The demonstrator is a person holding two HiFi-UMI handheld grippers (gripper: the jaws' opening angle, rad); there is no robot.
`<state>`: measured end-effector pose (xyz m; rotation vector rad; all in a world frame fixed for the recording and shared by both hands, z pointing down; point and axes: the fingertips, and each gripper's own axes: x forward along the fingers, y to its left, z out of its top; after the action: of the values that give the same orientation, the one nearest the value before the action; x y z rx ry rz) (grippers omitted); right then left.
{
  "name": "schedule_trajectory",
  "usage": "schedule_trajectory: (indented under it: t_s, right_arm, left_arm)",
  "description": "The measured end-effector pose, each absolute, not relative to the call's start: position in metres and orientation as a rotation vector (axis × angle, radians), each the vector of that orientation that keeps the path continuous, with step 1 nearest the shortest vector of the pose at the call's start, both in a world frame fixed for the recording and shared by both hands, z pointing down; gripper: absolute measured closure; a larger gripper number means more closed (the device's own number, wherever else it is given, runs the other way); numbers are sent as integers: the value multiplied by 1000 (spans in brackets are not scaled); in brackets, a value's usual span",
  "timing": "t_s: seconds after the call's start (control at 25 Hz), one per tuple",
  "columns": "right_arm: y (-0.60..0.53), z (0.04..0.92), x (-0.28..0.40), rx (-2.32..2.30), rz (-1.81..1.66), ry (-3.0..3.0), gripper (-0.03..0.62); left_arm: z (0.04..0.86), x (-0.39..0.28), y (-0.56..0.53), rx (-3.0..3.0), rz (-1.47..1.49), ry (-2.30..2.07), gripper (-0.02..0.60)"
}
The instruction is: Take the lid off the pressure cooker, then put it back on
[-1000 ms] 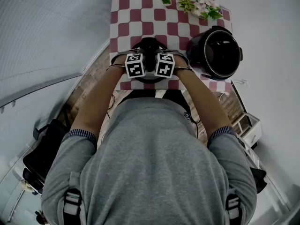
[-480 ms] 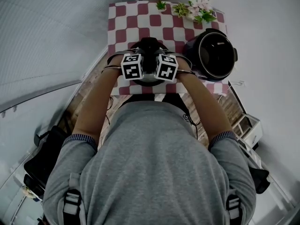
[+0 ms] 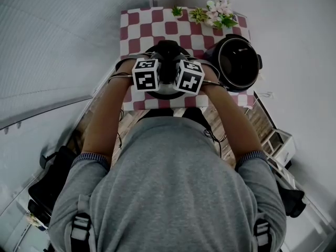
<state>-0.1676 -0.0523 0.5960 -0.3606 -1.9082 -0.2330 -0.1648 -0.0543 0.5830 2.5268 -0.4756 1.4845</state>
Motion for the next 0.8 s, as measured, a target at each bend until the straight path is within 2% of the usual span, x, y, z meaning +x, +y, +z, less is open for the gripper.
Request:
schedule_trajectory:
  t_s: [0.36,0.8]
  right_arm:
    - [-72,542,-159,-269,-236,-1949,301]
    - [-114,500,-108,-161,-240,-1969,301]
  left_arm:
    - [531,-154,-72,2582,1545,-441,281]
    - [487,-103,-113,2661,1590,-389,281]
